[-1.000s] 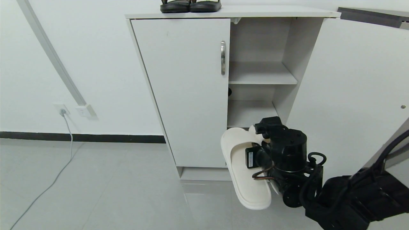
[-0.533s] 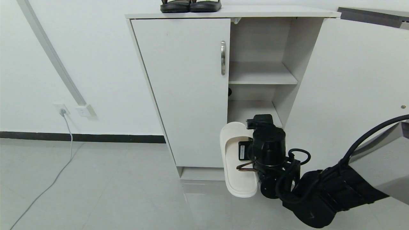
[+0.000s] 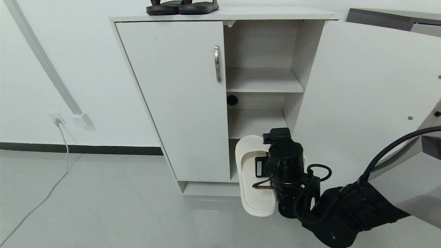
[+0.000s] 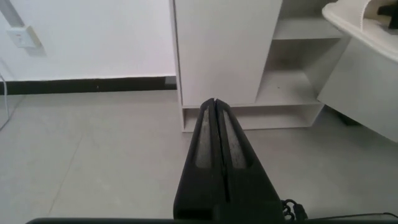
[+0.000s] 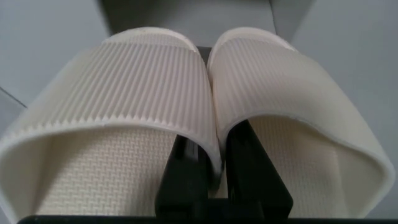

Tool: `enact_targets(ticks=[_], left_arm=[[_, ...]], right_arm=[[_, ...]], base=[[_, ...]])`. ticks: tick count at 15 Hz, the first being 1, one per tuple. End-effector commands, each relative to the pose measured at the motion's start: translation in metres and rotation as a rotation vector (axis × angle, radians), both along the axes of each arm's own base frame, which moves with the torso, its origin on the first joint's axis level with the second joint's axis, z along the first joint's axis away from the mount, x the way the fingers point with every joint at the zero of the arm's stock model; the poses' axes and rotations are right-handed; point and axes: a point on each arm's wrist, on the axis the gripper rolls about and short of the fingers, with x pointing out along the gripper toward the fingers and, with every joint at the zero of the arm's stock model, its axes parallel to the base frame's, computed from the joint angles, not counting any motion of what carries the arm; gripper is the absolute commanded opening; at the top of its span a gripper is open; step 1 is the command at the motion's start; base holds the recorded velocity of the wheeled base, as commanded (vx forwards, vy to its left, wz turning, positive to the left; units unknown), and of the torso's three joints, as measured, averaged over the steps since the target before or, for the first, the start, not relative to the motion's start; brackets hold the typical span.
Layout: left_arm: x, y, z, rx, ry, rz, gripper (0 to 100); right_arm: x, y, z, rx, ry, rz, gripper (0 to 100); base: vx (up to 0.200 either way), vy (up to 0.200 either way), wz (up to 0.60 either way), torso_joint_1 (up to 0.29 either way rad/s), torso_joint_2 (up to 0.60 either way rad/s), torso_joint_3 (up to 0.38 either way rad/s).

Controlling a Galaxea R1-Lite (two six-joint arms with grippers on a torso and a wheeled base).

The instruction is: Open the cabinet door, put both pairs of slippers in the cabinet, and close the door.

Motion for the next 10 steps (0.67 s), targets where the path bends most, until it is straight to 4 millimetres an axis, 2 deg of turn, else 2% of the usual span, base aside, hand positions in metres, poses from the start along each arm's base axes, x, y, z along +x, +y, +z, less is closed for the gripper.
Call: enact_targets(ticks=[1,5,10], left_arm=[[0.0,0.0,0.0,0.0,0.002,0.0,0],[0.0,0.0,0.0,0.0,0.002,0.0,0],[0.0,0.0,0.0,0.0,0.004,0.0,0]], right_arm=[[0.001,0.002,-0.005,-0.008,0.007,0.003,0],[-0.007,0.016,-0.01,-0.003,0.007,0.064,0],[0.001,0.024,-0.023,-0.021,0.02,0.065,0]], base=[[0.0,0.0,0.0,0.0,0.0,0.0],[0.0,0.0,0.0,0.0,0.0,0.0],[0.0,0.0,0.0,0.0,0.0,0.0]])
